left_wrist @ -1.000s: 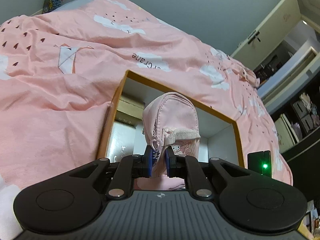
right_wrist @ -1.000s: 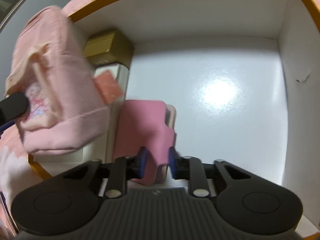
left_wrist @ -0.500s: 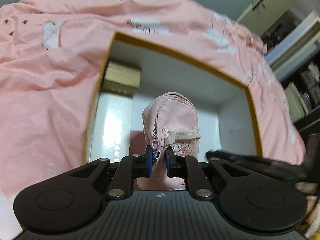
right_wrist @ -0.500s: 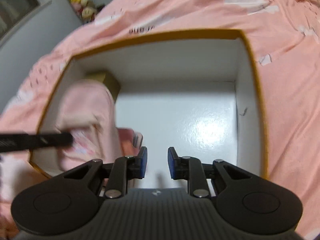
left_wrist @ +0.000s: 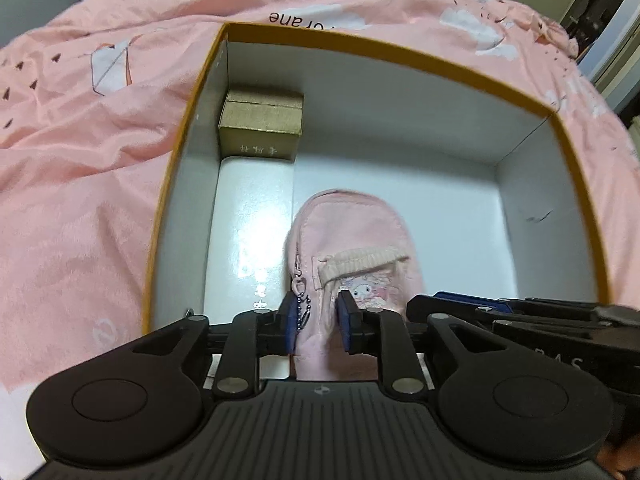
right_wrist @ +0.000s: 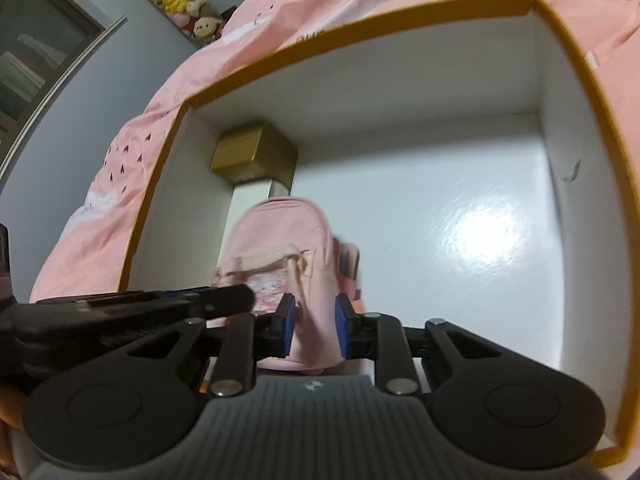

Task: Organize objects
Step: 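Lower the pink pouch into the orange box and open the left tool, then grasp the black box with the left tool while the right tool grasps the picture card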

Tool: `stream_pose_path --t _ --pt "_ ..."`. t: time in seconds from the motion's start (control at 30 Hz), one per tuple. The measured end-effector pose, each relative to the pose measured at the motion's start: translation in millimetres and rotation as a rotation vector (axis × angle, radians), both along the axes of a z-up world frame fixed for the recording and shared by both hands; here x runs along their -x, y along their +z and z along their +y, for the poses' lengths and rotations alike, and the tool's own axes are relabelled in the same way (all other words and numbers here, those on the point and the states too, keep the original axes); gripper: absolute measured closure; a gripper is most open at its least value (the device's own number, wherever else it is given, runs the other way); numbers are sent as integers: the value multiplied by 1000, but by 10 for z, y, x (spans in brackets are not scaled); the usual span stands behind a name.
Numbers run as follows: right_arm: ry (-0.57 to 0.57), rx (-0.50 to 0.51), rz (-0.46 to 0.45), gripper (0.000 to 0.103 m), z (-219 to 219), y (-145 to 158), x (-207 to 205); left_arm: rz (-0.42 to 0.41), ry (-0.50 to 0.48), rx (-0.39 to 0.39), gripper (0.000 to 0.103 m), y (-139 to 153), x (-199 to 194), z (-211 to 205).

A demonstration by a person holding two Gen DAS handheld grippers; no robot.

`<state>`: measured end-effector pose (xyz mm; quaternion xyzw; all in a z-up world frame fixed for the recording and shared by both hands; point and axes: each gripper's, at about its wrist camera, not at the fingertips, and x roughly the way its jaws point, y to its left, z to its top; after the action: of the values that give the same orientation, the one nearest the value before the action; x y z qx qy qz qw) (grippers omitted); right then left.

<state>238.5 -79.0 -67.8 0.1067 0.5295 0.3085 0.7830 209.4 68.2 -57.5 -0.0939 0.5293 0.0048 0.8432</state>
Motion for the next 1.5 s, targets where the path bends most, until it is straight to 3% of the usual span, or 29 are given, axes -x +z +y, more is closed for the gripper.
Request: stream_pose_path --t 0.13,0.27,0.4,0.5,0.8,1.0,1.23,1.5 --pt "15 18 -16 80 56 -17 29 -39 30 -8 75 -10 69 -6" --pt "20 21 -51 79 11 73 83 -105 43 15 62 87 180 7" --pt "26 33 -137 78 -68 263 218 -202 40 -11 56 301 338 -79" --pt "23 37 -206 70 -158 406 325 -276 23 -27 55 495 486 -146" --pt "18 27 -398 68 -578 826 846 -363 -58 89 52 907 947 -170" --pt "14 38 -400 68 -827 811 1087 -328 -39 152 52 838 1228 -119" --pt "39 69 -247 68 -903 449 1118 -188 16 192 52 327 1236 -104" --pt "60 153 -100 68 -809 44 1018 -55 154 283 35 -265 962 19"
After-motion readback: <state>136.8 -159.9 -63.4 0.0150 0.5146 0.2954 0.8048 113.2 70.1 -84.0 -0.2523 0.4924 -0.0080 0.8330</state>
